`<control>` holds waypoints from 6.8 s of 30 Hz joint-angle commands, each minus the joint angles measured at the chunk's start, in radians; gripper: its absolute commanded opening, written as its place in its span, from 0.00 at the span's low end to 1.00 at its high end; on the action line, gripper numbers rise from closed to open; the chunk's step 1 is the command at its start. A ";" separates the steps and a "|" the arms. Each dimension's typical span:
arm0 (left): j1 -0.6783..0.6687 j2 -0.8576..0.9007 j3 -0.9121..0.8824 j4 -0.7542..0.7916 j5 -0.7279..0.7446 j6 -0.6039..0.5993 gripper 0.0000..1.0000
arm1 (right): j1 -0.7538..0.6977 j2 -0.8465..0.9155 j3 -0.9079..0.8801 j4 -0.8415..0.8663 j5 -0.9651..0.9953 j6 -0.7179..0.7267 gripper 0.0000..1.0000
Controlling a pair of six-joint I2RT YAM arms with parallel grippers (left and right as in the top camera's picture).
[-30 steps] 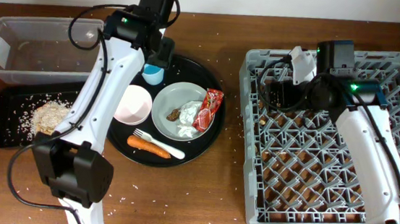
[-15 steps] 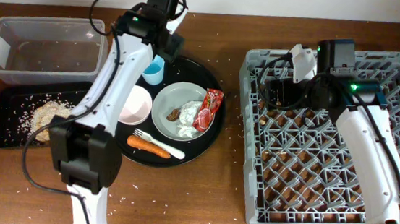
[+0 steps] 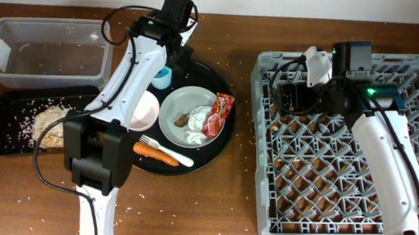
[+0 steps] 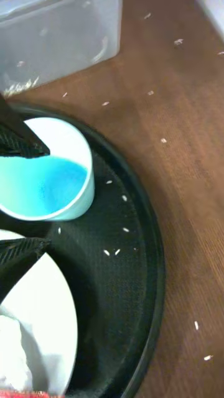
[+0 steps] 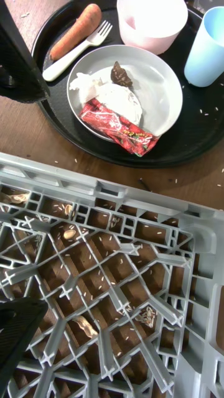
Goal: Sort waste into correct bins and load items into the dishwasher rack
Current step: 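Grasp the blue cup with the left gripper and lift it, then hand the blue cup from the left gripper to the right gripper, then place the blue cup upside down in the rack with the right gripper, then reach the right gripper to the pink bowl and grasp it, then carry the pink bowl into the rack and set it down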
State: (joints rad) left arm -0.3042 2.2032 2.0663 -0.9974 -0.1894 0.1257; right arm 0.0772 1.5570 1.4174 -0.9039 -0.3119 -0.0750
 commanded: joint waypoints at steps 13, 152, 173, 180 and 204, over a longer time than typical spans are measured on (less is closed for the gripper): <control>0.006 0.009 -0.186 0.045 0.017 -0.142 0.36 | 0.001 0.006 0.006 0.002 0.009 0.008 0.99; 0.394 -0.003 0.341 -0.465 0.331 -0.293 0.78 | 0.643 0.487 0.239 0.493 0.254 0.635 0.74; 0.394 -0.002 0.341 -0.457 0.323 -0.293 0.79 | 0.710 0.741 0.352 0.447 0.264 0.600 0.14; 0.394 -0.002 0.341 -0.457 0.322 -0.293 0.79 | 0.698 0.755 0.359 0.447 0.264 0.600 0.04; 0.394 -0.002 0.341 -0.454 0.293 -0.293 0.99 | 0.337 0.639 1.033 -0.795 1.246 0.532 0.04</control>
State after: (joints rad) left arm 0.0891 2.2070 2.3978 -1.4544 0.1143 -0.1623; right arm 0.4599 2.2330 2.4355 -1.6779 0.7322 0.4431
